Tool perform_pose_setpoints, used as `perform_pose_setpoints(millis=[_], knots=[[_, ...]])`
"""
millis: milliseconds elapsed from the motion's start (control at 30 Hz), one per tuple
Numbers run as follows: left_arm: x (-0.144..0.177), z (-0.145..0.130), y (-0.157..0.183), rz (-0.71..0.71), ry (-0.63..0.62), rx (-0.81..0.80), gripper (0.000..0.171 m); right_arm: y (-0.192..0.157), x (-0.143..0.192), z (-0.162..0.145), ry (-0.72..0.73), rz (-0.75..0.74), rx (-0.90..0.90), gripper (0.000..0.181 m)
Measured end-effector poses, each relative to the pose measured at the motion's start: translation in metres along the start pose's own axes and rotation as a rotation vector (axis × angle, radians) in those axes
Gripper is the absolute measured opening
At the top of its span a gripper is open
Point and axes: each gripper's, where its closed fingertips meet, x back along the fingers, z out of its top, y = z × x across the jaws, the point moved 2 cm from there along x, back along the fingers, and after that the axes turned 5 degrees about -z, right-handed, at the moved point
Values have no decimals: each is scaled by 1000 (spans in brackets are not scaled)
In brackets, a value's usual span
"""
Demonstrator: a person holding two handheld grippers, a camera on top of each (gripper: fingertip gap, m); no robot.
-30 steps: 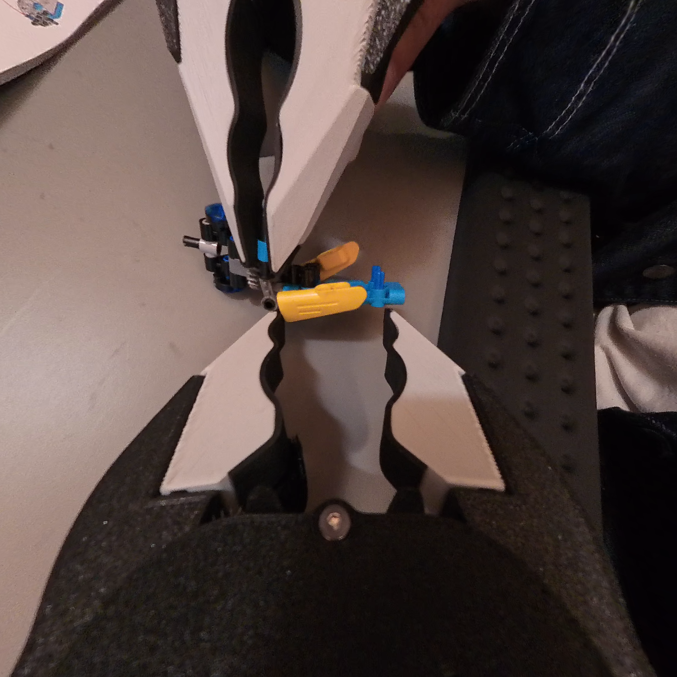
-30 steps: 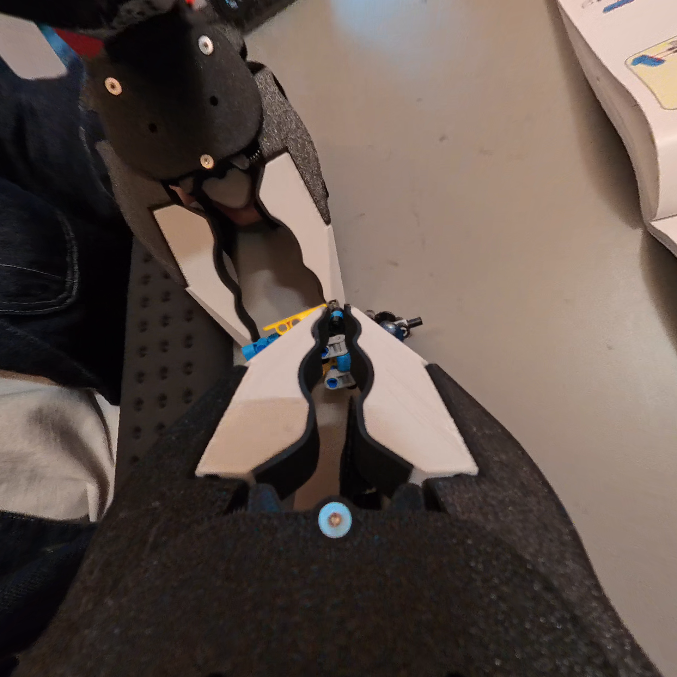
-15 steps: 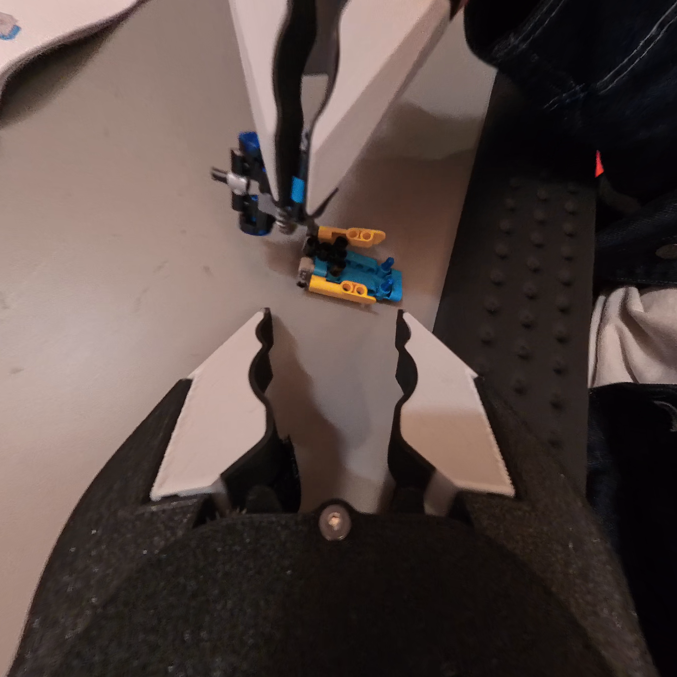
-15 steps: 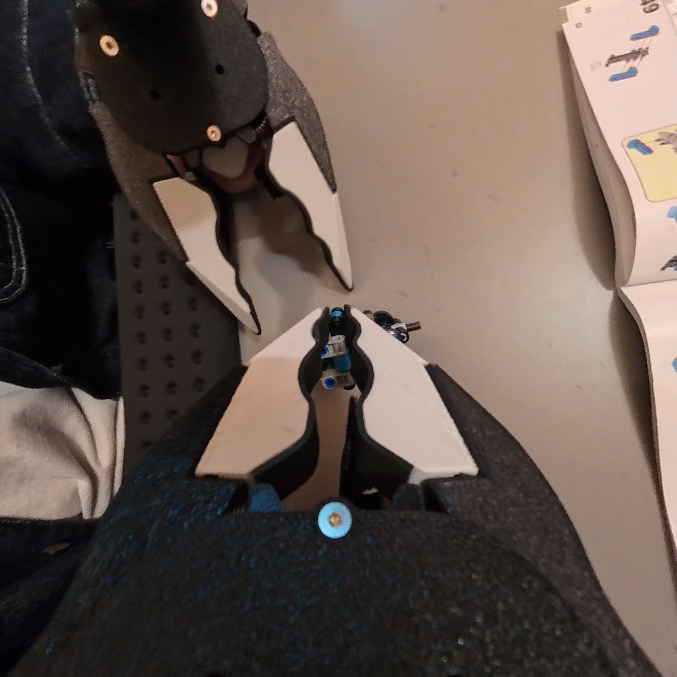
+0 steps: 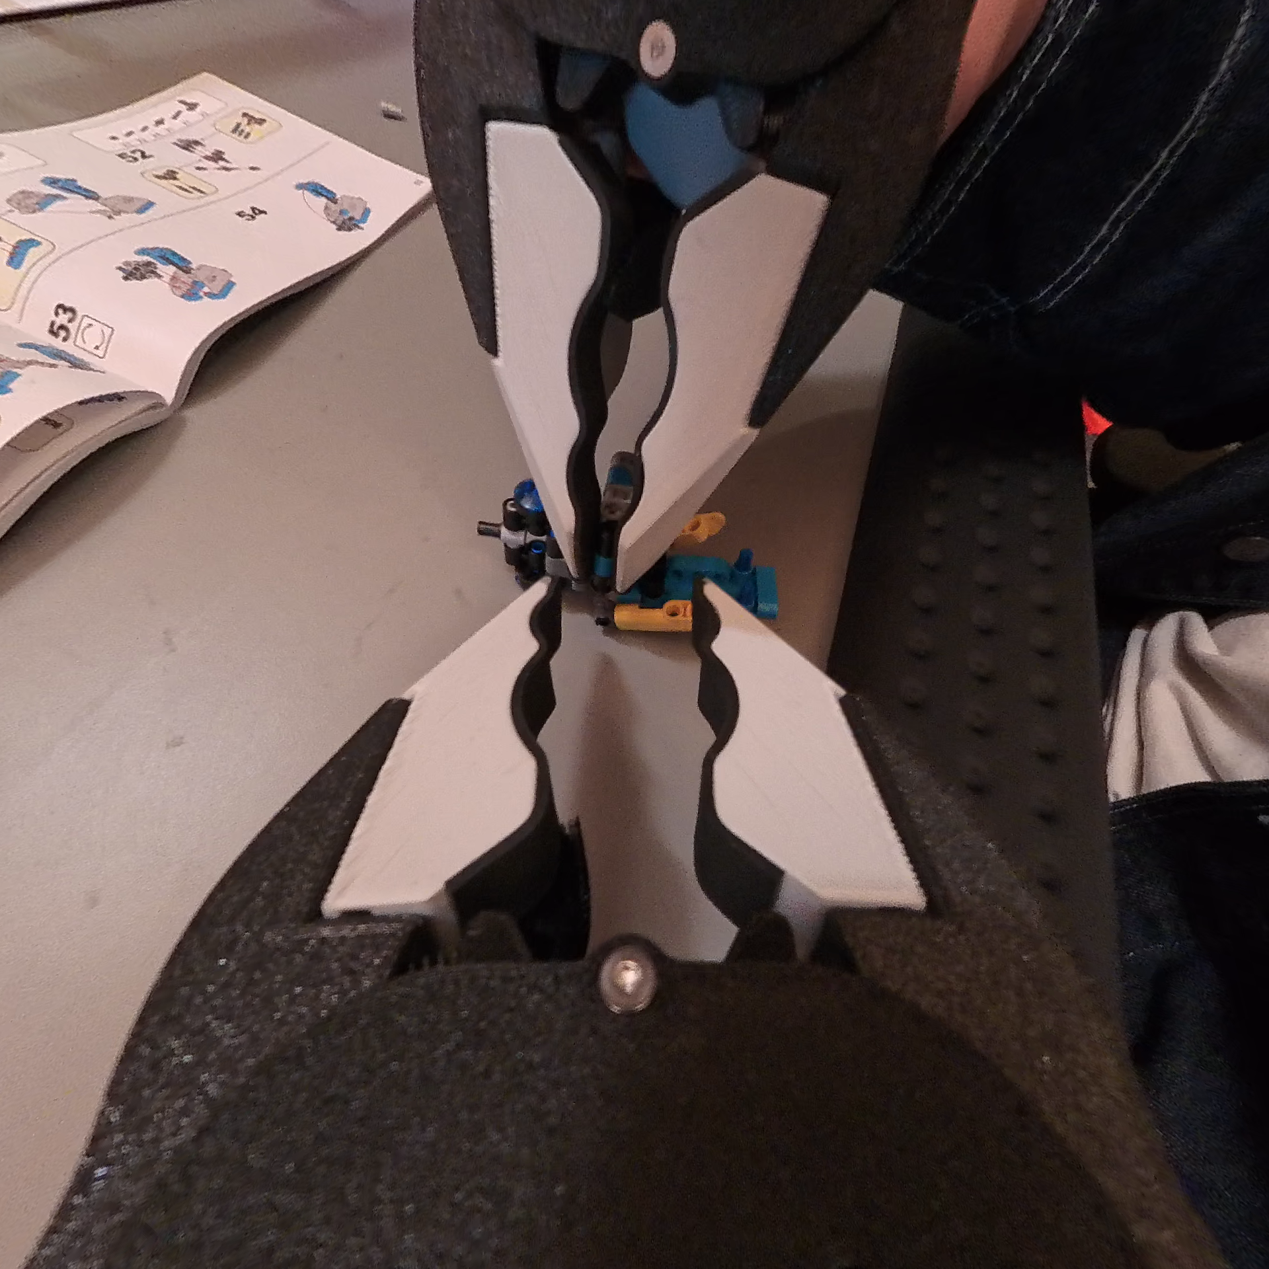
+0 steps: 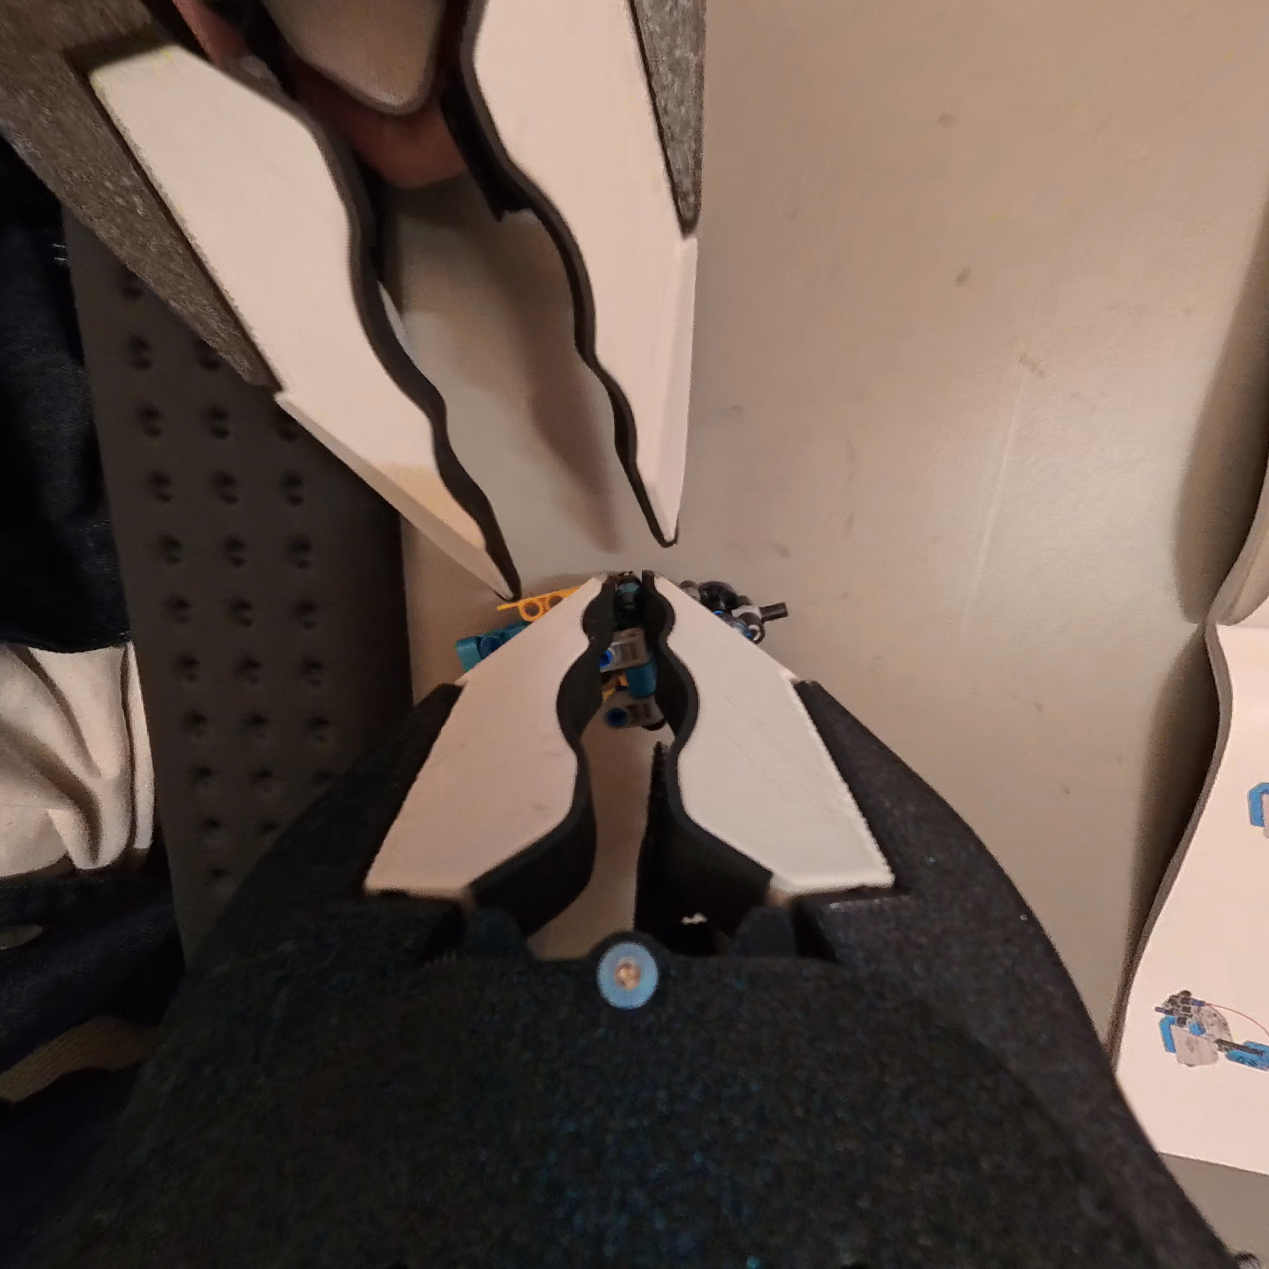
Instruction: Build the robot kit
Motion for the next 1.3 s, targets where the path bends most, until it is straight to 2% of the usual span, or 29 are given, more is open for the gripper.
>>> perform_pose_setpoints(millis=[133, 200, 267, 367, 467, 533, 733, 800, 900, 1033, 1100, 1300], knots=[[-4, -5, -1, 13, -28, -5, 38, -1, 1, 2, 21, -33, 38, 7], [-5, -5, -1, 14, -27, -8, 38, -3, 4, 3, 39, -20, 39, 15], [-4, -3, 0, 14, -15, -11, 38, -3, 11, 5, 84, 6, 19, 28], [-4, -1, 0, 16, -4, -17, 38, -1, 31, 6, 211, 0, 37, 32], [-4, -1, -1, 15, -6, -16, 37, 13, 51, -15, 343, -38, -50, 36], [-5, 1, 0, 13, 0, -32, 31, 10, 45, -34, 386, 17, -110, 36], [-17, 0, 1, 27, -46, -88, 26, 2, 11, -51, 419, -19, -70, 27], [-20, -2, 1, 45, -65, -110, 16, -1, 6, -53, 400, 25, -106, 26], [-20, -1, 0, 67, -67, -133, 12, -8, 9, -58, 378, -11, -129, 21], [-19, -2, -2, 75, -62, -142, 8, -36, 18, -48, 477, -104, -74, 0], [-20, -2, -1, 64, -59, -137, 8, -40, 11, -46, 480, -159, -76, 0], [-18, -3, 0, 49, -57, -129, 8, -42, -3, -51, 444, -87, -132, 0]])
